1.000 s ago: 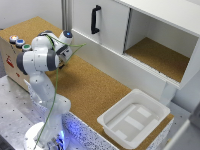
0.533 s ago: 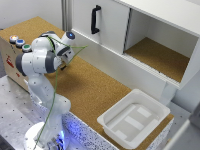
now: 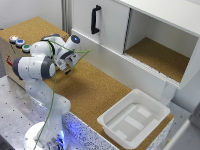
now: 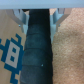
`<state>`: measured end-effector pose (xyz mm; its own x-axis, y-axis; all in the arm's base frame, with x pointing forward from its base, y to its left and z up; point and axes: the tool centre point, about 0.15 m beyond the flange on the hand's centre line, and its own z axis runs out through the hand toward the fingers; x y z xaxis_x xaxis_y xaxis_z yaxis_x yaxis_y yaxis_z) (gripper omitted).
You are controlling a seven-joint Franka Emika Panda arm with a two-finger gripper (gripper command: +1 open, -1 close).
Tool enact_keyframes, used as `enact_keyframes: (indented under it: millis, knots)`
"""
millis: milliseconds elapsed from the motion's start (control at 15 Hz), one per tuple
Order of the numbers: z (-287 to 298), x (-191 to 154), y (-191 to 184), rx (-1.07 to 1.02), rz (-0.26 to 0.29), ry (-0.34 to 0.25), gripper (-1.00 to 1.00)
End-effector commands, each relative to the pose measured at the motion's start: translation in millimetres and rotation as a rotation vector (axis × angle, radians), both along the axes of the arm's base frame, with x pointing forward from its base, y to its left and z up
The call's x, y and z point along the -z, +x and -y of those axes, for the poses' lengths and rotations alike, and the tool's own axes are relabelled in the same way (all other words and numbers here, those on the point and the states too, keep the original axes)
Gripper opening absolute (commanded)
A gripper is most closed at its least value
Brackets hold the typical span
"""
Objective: Go open the drawer
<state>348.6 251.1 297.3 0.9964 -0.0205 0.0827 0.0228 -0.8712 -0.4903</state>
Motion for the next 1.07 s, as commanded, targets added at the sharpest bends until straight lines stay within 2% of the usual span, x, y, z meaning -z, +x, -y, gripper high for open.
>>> enact_keyframes:
  millis: [0, 733, 800, 1000]
  knots:
    - [58.8, 16.7, -17.4, 0.007, 0.018, 0.009, -1.00]
    - [137.0, 2.6, -30.1, 0.066, 0.031, -0.028, -1.00]
    - [139.4, 0.9, -30.4, 0.054, 0.035, -0.034, 1.00]
    - [130.3, -12.2, -29.0, -0.049, 0.065, -0.052, 1.00]
